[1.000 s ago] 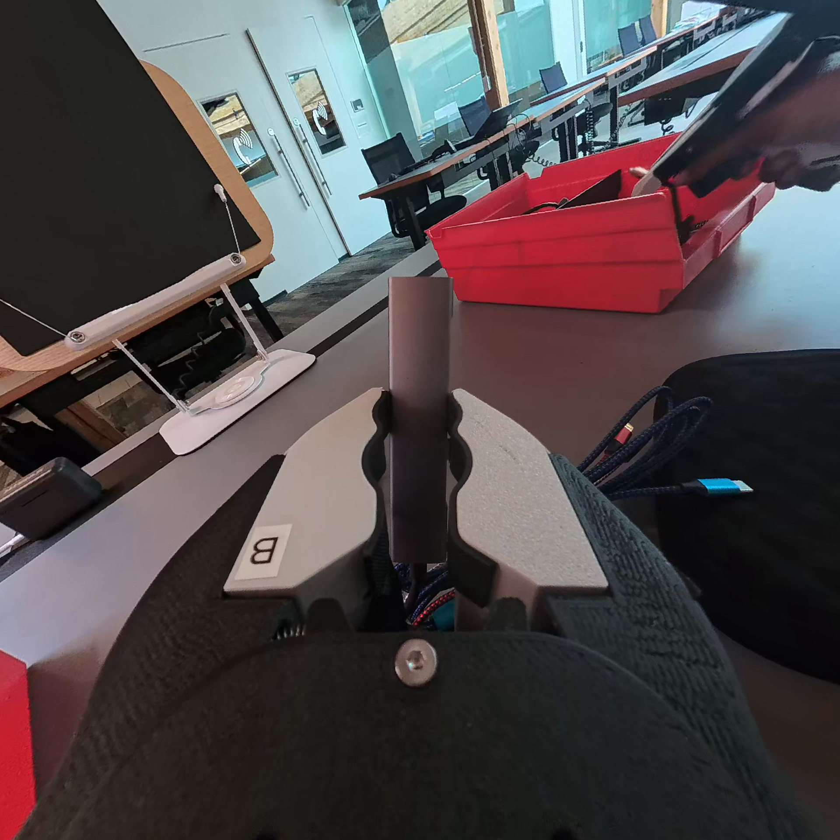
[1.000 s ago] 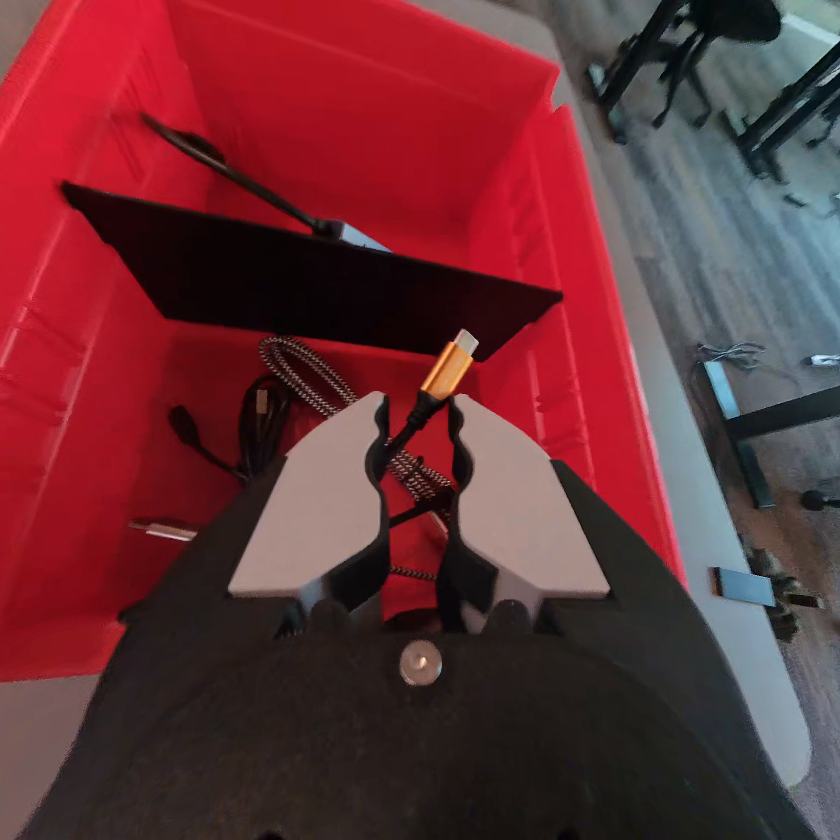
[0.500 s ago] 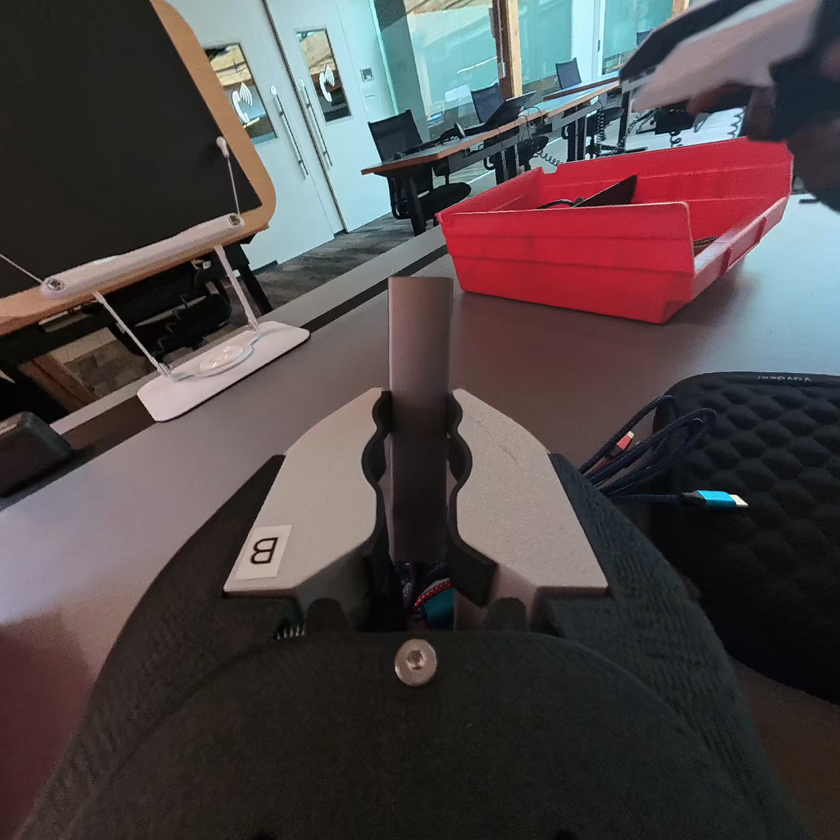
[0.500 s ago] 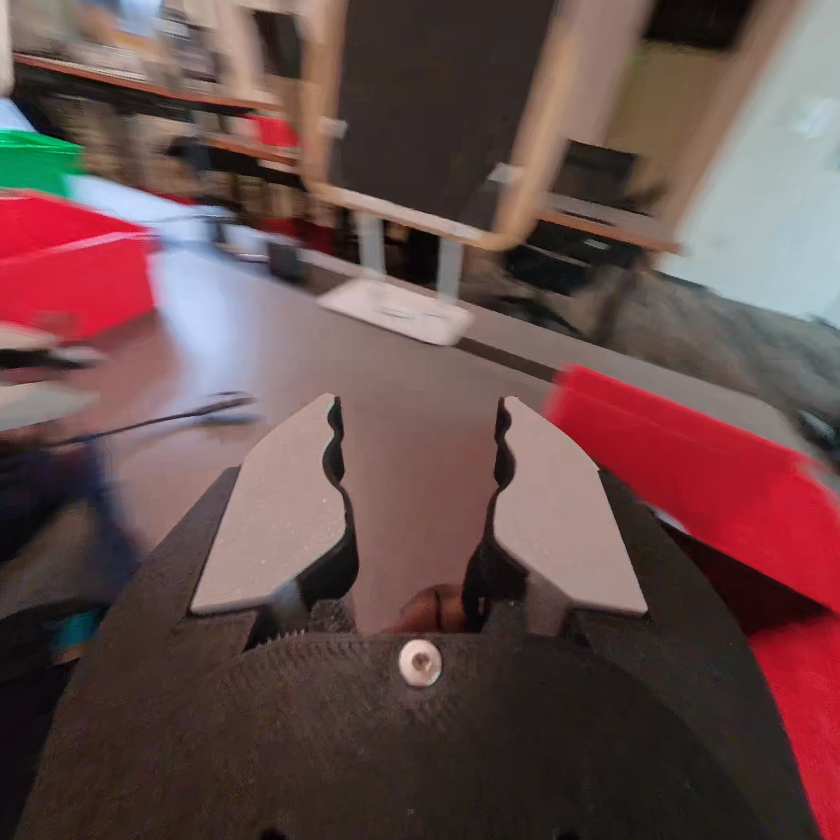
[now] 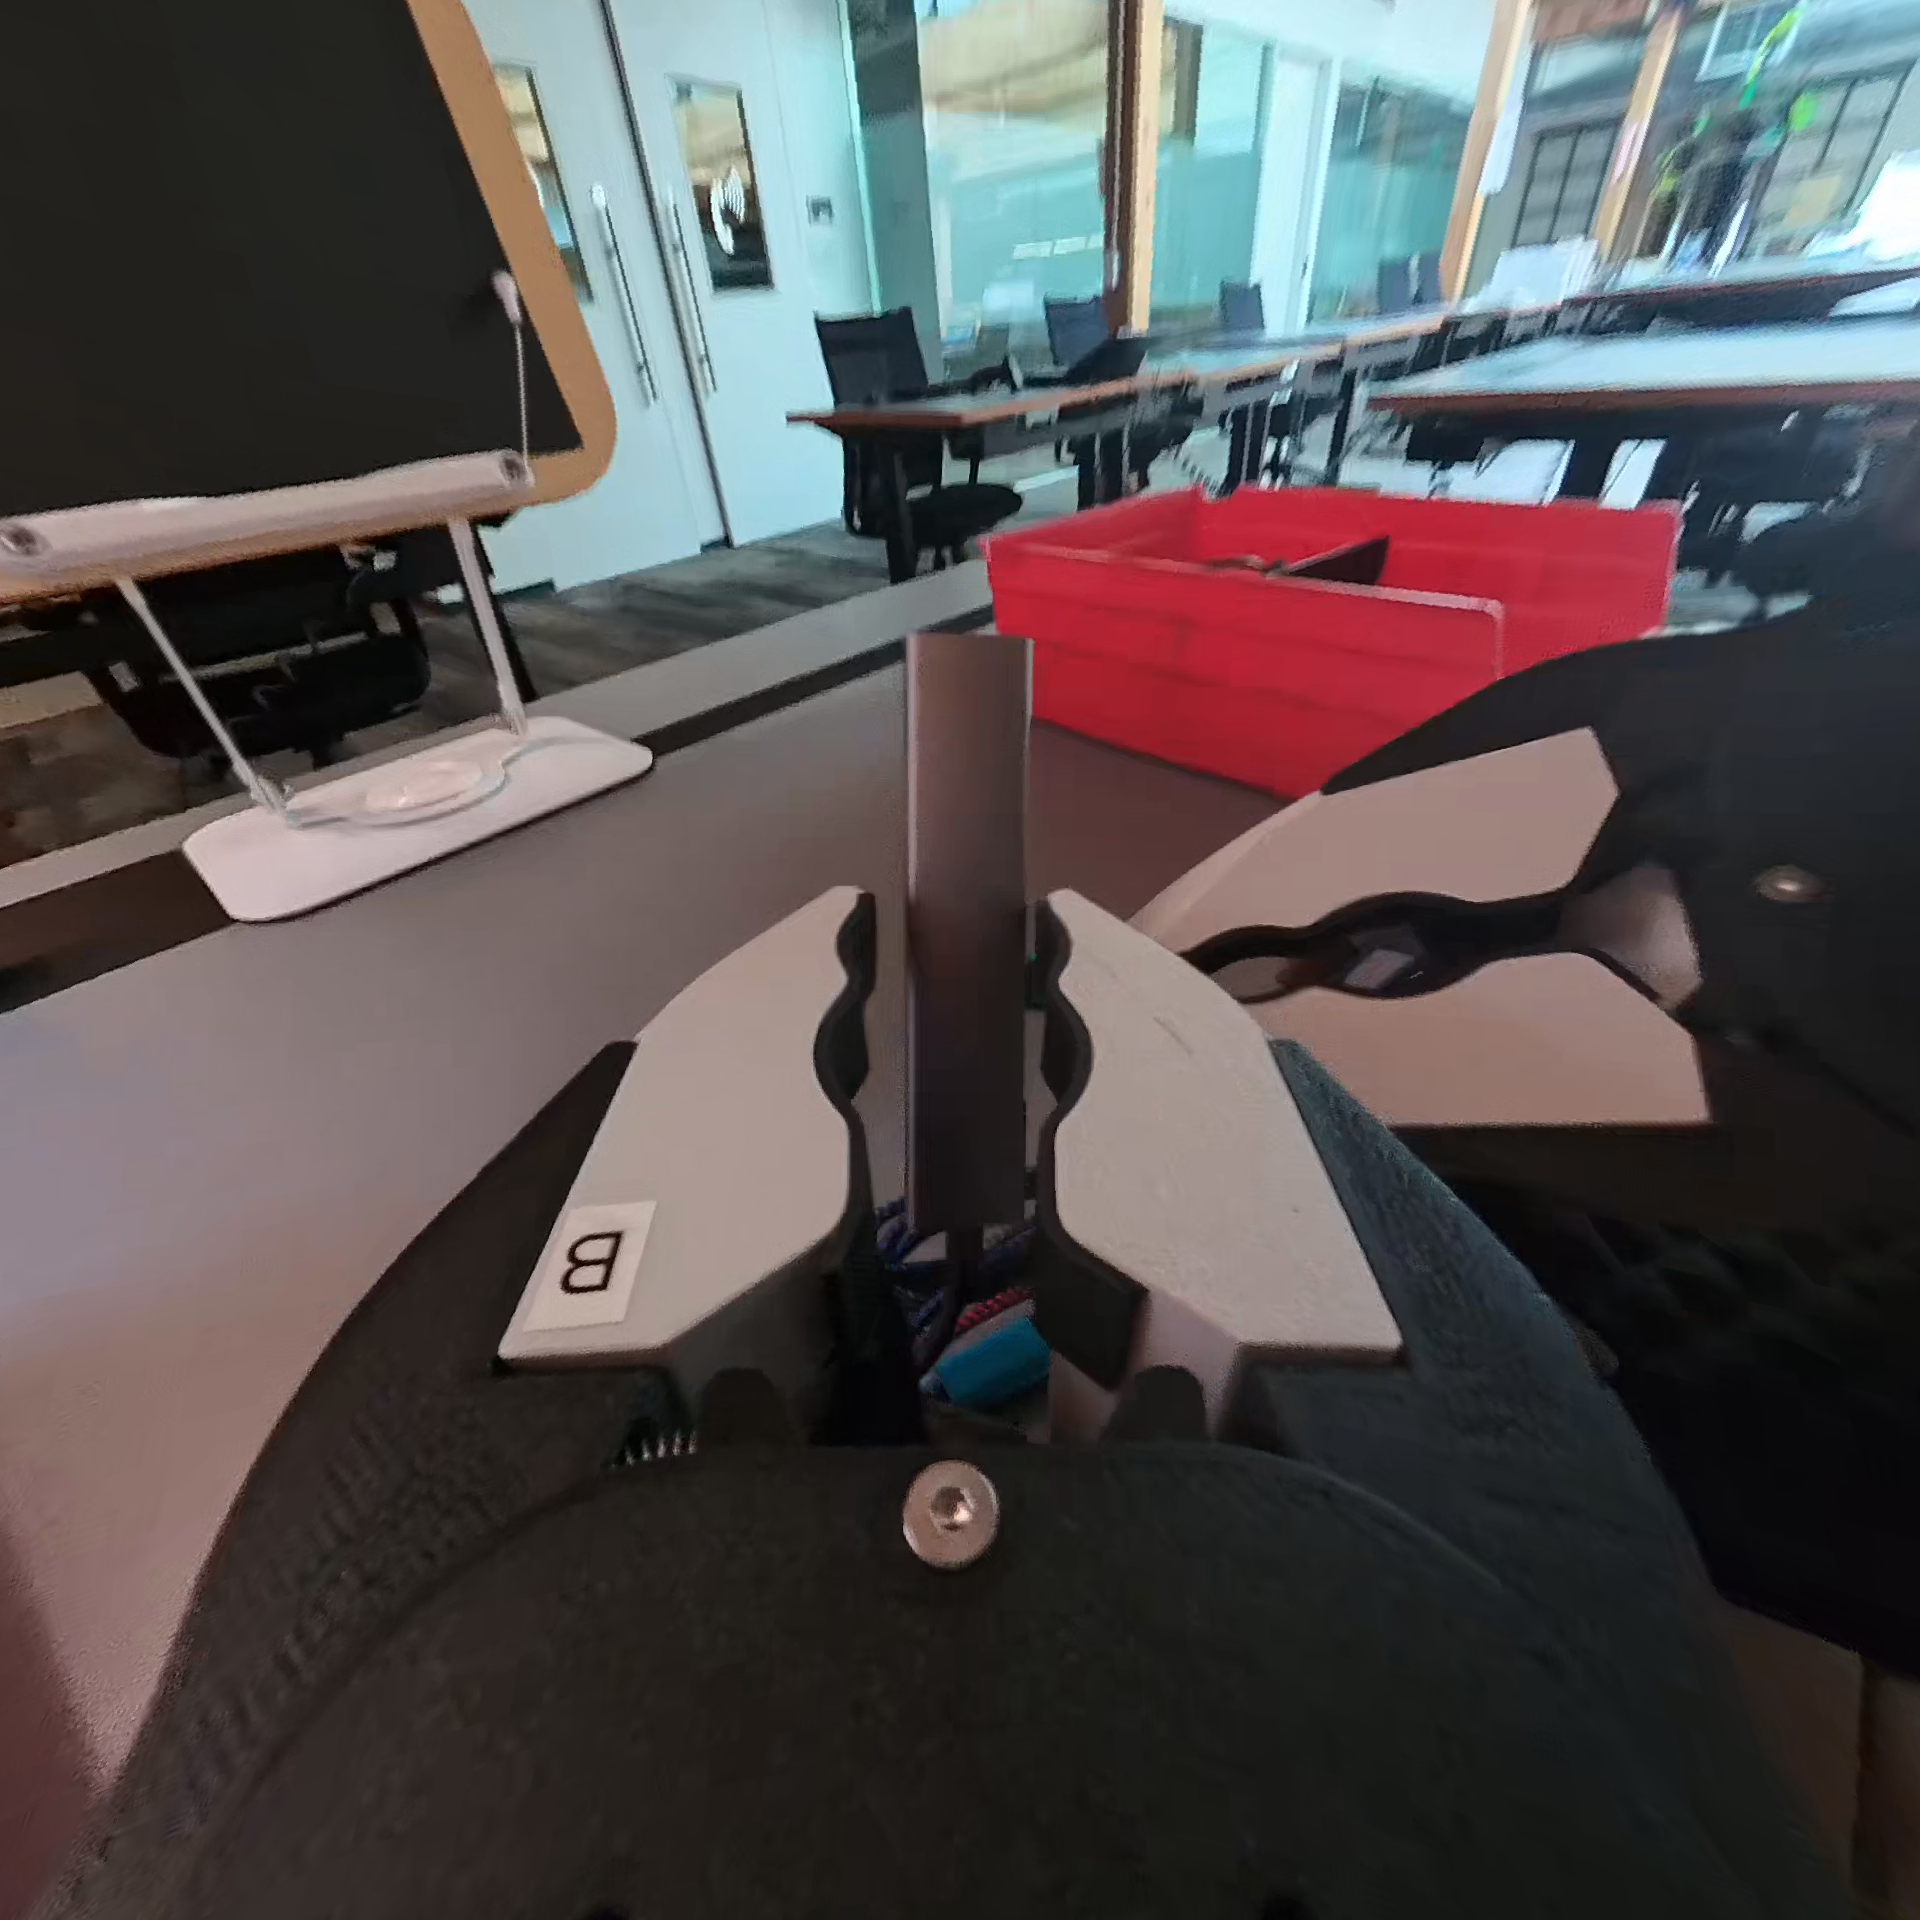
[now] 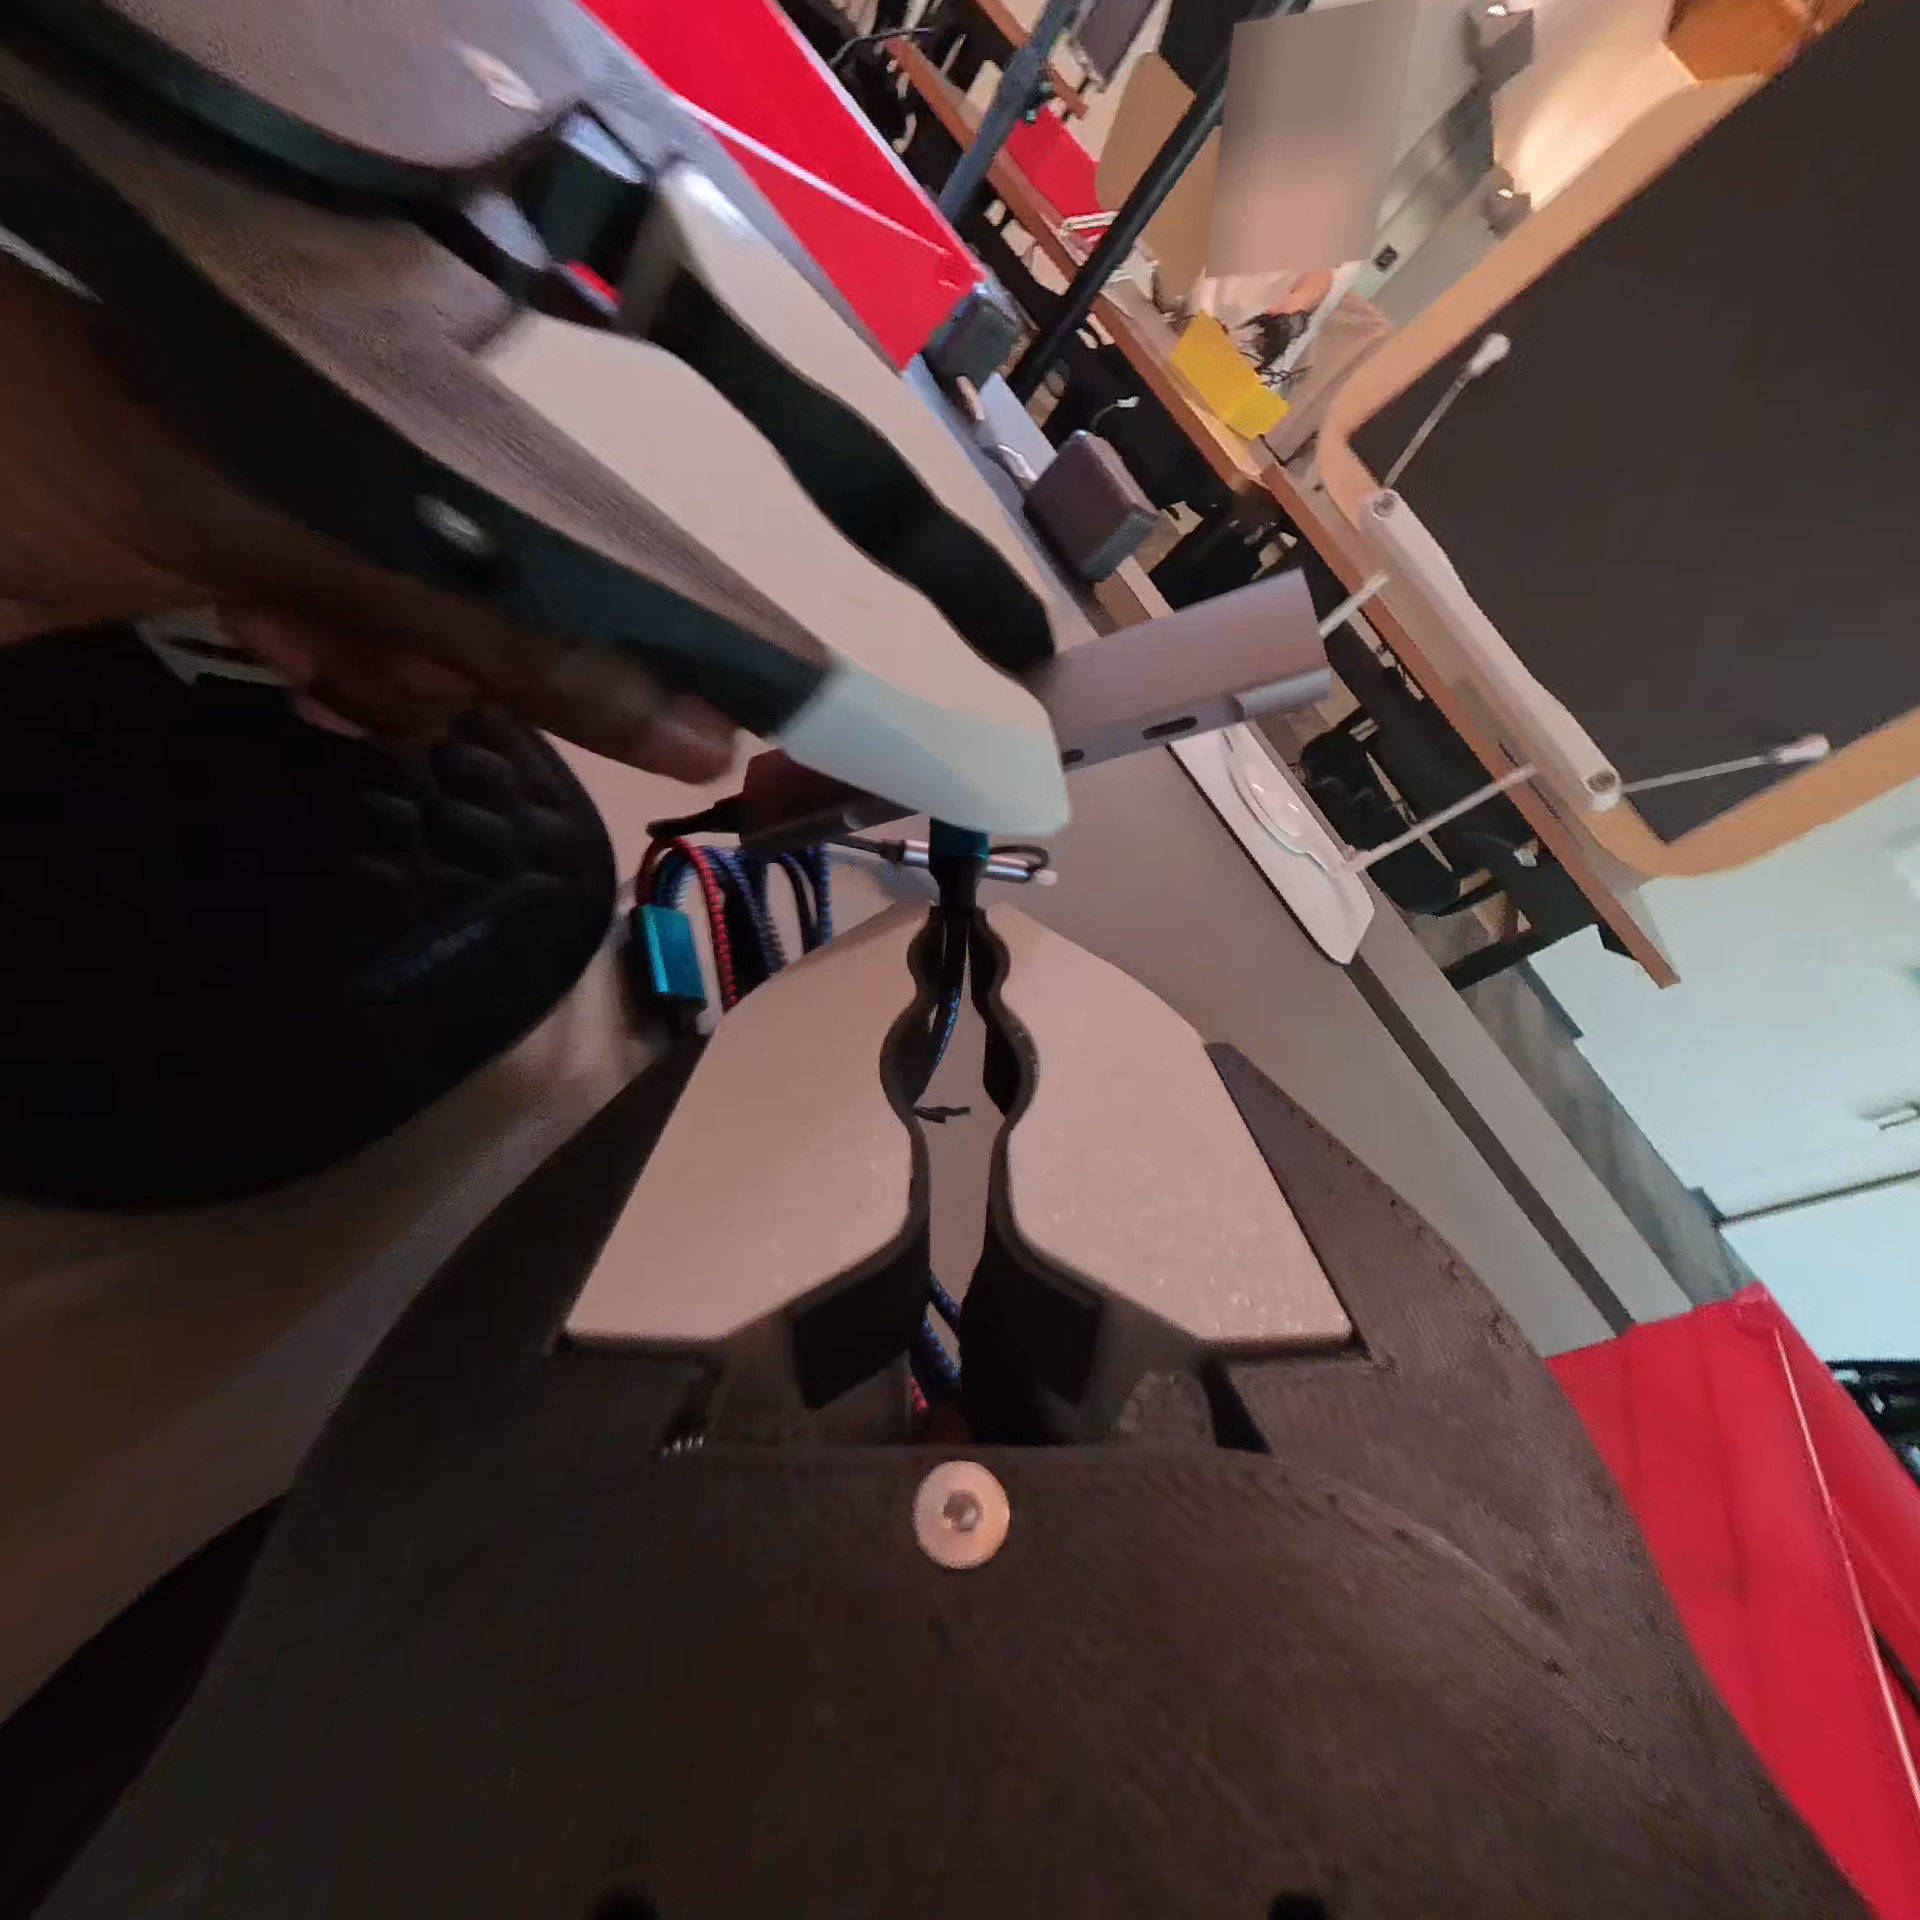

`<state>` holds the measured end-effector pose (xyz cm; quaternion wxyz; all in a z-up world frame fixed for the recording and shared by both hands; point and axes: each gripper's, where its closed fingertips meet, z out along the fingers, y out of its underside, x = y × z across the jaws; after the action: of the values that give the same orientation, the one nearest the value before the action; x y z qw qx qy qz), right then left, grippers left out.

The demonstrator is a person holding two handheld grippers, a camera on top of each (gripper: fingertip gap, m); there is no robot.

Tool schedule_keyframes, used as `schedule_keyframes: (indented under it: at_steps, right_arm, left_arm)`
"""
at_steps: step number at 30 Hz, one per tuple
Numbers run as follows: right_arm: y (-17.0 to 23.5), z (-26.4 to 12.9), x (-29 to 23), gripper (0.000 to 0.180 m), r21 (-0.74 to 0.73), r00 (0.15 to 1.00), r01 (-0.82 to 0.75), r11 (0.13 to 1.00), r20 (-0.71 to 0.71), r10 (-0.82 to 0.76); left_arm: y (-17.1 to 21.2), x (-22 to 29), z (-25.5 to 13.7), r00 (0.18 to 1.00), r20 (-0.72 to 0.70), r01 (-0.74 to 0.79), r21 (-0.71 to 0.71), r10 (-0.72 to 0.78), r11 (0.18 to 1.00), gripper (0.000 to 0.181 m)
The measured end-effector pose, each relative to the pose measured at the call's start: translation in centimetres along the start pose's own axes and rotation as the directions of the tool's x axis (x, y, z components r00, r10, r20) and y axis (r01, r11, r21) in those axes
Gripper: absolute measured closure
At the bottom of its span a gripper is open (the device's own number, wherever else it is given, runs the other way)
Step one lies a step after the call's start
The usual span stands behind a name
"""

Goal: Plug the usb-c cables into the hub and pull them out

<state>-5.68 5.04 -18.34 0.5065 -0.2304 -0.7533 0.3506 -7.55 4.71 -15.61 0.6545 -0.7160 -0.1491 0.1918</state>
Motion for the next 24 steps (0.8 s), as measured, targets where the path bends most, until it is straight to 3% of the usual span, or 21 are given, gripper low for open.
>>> schedule_keyframes:
  at_steps: [3,6,9,12,15,19,24]
  right_arm:
    - [0.6,-0.4,1.9,0.176,0.029,0.994,-0.099,0.995,-0.034,0.1]
    - [0.3,-0.8,2.6,0.176,0.073,0.984,-0.173,0.982,-0.023,0.175]
    - [-0.5,-1.1,2.0,0.176,0.114,0.985,-0.173,0.978,0.012,0.173]
    - [-0.9,-1.3,1.4,0.176,0.124,0.983,-0.181,0.976,0.052,0.176]
    - [-0.2,-1.0,1.1,0.175,0.084,0.99,-0.136,0.987,0.04,0.133]
    - [-0.2,-0.9,1.6,0.161,0.048,0.995,0.015,0.999,-0.098,-0.01]
    - [0.1,-0.5,1.4,0.17,-0.018,0.991,0.015,1.0,-0.129,-0.017]
  left_arm:
    - [-0.7,0.3,-0.4,0.999,-0.032,-0.005,0.045,0.006,0.999,0.138]
    - [1.1,0.8,0.5,0.994,-0.027,-0.111,-0.072,0.109,0.991,0.124]
    - [1.2,0.5,0.8,0.964,0.067,-0.251,-0.087,0.257,0.964,0.132]
    - [1.1,0.4,0.5,0.934,0.095,-0.336,-0.094,0.344,0.937,0.155]
    - [2.0,0.4,0.6,0.948,0.063,-0.299,-0.15,0.311,0.942,0.156]
    - [2.2,0.4,0.7,0.916,0.087,-0.372,-0.179,0.391,0.911,0.156]
    - [2.1,0.6,0.7,0.886,0.104,-0.431,-0.18,0.453,0.884,0.156]
